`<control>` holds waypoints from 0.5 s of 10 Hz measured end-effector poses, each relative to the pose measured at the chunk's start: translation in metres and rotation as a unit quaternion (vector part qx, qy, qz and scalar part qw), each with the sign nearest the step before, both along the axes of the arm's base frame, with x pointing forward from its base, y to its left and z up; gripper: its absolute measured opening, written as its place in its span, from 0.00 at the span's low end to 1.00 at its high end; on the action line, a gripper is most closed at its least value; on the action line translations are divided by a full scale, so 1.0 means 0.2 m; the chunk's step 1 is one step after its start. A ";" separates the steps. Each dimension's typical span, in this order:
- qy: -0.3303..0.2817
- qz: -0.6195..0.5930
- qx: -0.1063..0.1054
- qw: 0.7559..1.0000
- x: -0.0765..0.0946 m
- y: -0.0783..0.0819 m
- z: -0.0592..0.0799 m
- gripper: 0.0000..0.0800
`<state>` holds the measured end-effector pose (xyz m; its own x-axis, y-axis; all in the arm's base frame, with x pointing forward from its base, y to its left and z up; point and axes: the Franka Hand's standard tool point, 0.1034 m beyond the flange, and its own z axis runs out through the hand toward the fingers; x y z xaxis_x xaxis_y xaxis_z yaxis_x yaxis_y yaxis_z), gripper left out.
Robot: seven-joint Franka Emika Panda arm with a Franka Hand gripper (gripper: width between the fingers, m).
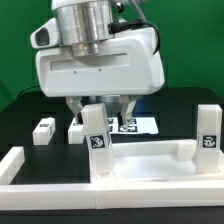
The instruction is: Assemble desk
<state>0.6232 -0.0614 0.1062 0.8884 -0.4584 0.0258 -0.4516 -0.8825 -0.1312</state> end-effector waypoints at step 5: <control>-0.005 0.040 -0.004 0.999 0.00 -0.02 0.00 0.55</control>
Offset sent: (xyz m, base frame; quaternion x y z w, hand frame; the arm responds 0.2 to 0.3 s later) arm 0.0000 0.0000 0.0000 0.0000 0.0000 0.0650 0.9979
